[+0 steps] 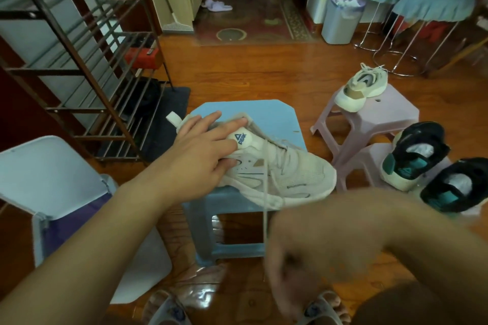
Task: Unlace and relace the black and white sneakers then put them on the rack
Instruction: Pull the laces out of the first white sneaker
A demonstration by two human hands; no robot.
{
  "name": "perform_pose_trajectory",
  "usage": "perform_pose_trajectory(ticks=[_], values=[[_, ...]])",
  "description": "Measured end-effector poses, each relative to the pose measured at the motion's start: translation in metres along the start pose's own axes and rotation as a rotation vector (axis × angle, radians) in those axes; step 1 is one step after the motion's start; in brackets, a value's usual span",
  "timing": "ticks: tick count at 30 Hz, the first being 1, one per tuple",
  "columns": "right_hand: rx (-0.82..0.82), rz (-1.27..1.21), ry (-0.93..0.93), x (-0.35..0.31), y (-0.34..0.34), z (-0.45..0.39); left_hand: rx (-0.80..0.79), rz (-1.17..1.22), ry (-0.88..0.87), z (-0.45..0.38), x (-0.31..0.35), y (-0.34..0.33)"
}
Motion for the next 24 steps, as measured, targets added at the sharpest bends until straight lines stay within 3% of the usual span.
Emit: perform_pose_trajectory(ticks=[2, 4, 7, 9, 14, 16, 17, 19, 21, 22, 24], values=[[-0.027, 0.119, -0.060, 0.009, -0.006, 0.004, 0.001, -0.007, -0.006, 0.000, 0.002, 0.000], [0.107, 0.145, -0.151, 0.021, 0.001, 0.002, 0.006, -0.006, -0.020, -0.001, 0.002, -0.001], [0.784, -0.010, -0.267, 0.046, 0.037, -0.003, 0.009, 0.003, -0.027, -0.001, 0.001, -0.003], [0.985, -0.012, -0.313, 0.056, 0.048, -0.016, 0.012, 0.014, -0.039, 0.000, 0.002, -0.004], [0.991, 0.010, -0.368, 0.064, 0.048, -0.050, 0.011, -0.003, -0.029, 0.000, 0.002, -0.004], [0.873, -0.111, -0.343, 0.053, 0.049, -0.037, 0.012, 0.000, -0.031, 0.000, 0.002, -0.004], [0.732, -0.176, -0.268, 0.045, 0.044, -0.028, 0.016, 0.001, -0.034, 0.000, 0.002, -0.003], [0.246, -0.186, -0.117, 0.025, 0.021, -0.010, 0.016, 0.011, -0.033, 0.000, 0.000, -0.004], [-0.128, -0.087, -0.131, 0.019, 0.000, 0.002, 0.016, 0.014, -0.031, 0.001, -0.001, -0.004], [-0.121, -0.049, -0.167, 0.022, -0.001, 0.001, 0.015, 0.012, -0.033, 0.001, -0.001, -0.003], [0.241, -0.047, -0.222, 0.035, 0.013, -0.007, 0.015, 0.013, -0.040, 0.001, 0.000, -0.002]])
Point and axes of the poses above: each hand's wrist, its own z-axis away from the middle knuckle, its own y-axis out of the back of the hand, x = y × z, the point moved 3 cm from there along -z, towards the middle knuckle, and after that the axes turned 10 degrees about -z, right-handed, at the moved point
